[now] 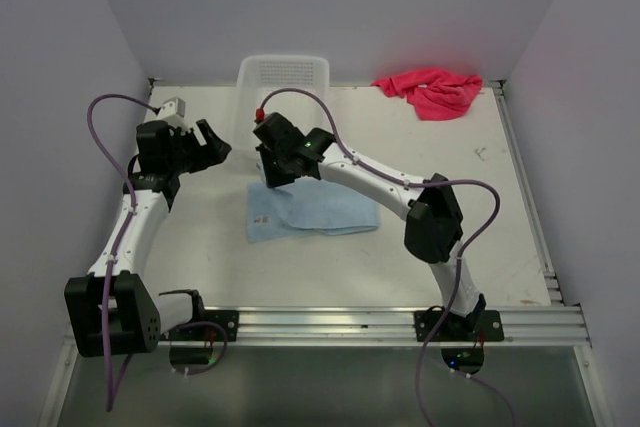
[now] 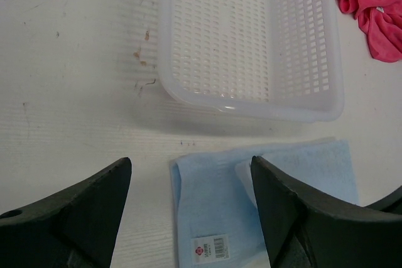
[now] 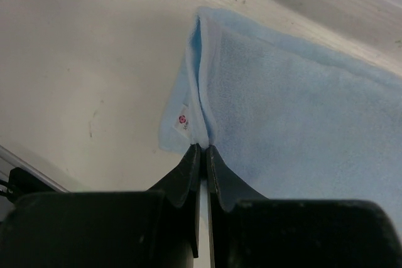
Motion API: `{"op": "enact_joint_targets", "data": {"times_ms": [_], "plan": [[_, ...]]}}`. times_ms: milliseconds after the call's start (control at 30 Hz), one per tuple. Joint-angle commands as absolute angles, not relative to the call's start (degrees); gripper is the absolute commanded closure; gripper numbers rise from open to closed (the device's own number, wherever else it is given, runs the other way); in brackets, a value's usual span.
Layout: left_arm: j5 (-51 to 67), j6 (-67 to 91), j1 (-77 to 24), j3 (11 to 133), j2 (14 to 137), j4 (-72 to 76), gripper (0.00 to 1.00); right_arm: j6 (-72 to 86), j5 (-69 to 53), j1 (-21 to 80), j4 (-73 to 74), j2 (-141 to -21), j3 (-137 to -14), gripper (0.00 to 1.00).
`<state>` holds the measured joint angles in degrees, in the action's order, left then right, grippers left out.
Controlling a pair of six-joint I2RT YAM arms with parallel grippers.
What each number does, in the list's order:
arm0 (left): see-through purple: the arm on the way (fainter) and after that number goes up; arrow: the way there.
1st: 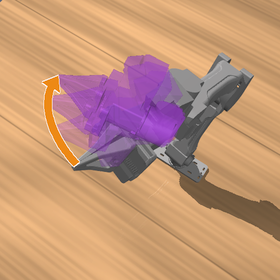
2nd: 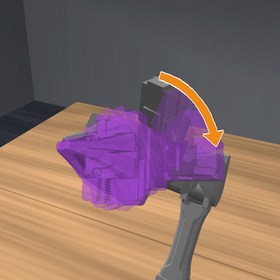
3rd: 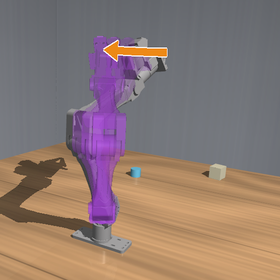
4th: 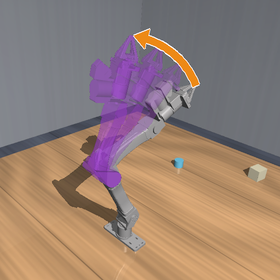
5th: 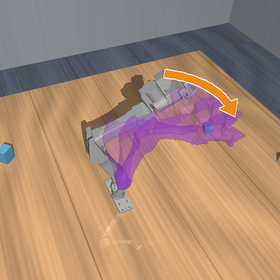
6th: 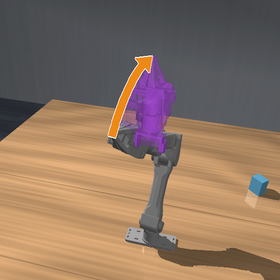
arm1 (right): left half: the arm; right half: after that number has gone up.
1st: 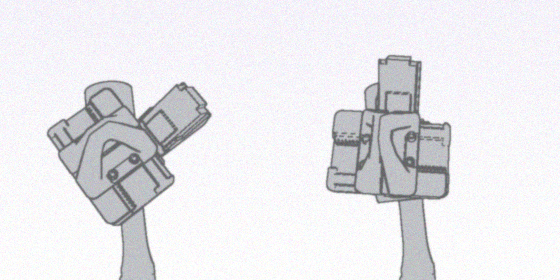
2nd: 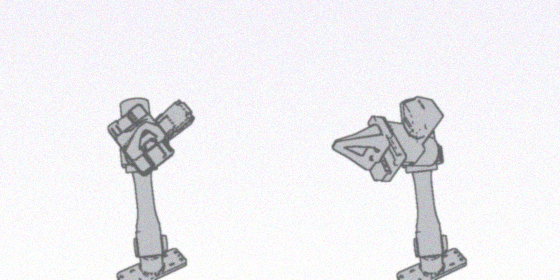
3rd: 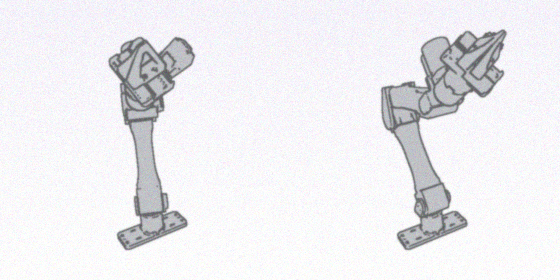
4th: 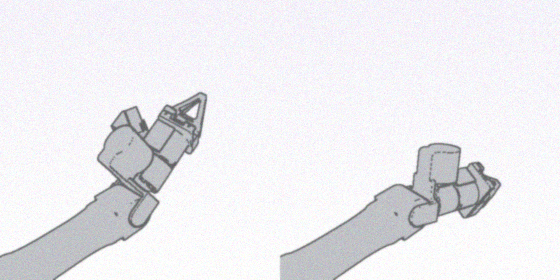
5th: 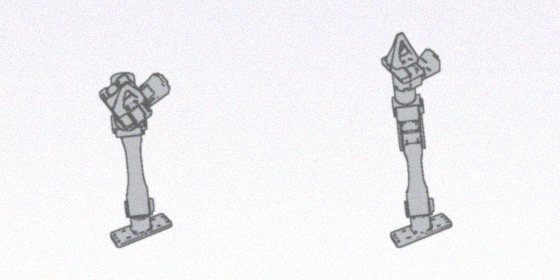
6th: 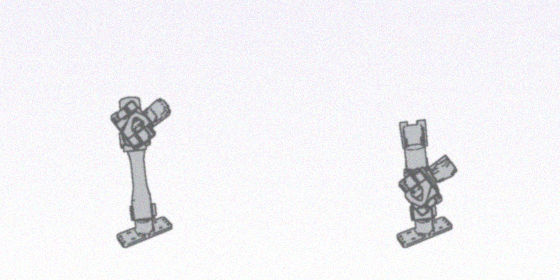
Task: Roll the towels
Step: Fold the towel
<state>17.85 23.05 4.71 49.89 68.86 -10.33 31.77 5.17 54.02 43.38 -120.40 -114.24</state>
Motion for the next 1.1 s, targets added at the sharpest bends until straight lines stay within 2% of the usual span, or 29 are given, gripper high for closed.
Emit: {"op": "enact_joint_targets", "data": {"times_ms": [0,100,167,233,333,400,500,633,767,967,1067], "plan": [[19.16,23.47,4.39,49.83,67.85,-7.29,0.19,34.36,0.54,54.58,36.92,-121.46,-112.42,1.0],[19.16,23.47,4.39,49.66,67.68,-7.21,0.19,35.68,-2.71,54.84,33.85,-123.48,-111.8,1.0],[19.6,23.55,4.31,49.48,67.68,-7.03,0.19,35.77,-4.04,55.1,32.88,-125.06,-111.8,0.91],[19.69,23.64,4.39,49.39,67.59,-6.86,0.19,35.77,-5.09,55.28,32.87,-125.33,-111.97,0.75],[19.77,23.47,4.39,49.39,67.41,-6.86,0.18,35.42,-4.05,55.2,31.99,-123.67,-110.13,0.64],[19.77,23.47,4.39,49.31,67.24,-6.77,0.16,35.07,-3.43,54.85,32.08,-121.73,-109.34,0.61],[19.86,23.29,4.39,49.22,66.71,-6.85,0.14,34.37,-2.29,53.8,33.31,-118.15,-107.59,0.61],[21.0,22.24,3.87,49.13,66.01,-6.33,0.0,33.58,-0.09,51.42,32.17,-108.92,-98.73,0.62],[22.06,20.48,0.62,48.61,64.96,-4.93,0.0,34.45,-0.17,46.07,28.49,-95.74,-81.8,0.62],[23.46,21.17,-8.51,49.57,66.97,-3.79,0.0,36.56,-1.93,31.22,23.83,-75.96,-59.81,0.63],[20.14,21.27,-12.98,51.76,67.41,-4.31,0.0,37.7,-0.97,25.07,22.33,-68.85,-51.54,0.6]]}}
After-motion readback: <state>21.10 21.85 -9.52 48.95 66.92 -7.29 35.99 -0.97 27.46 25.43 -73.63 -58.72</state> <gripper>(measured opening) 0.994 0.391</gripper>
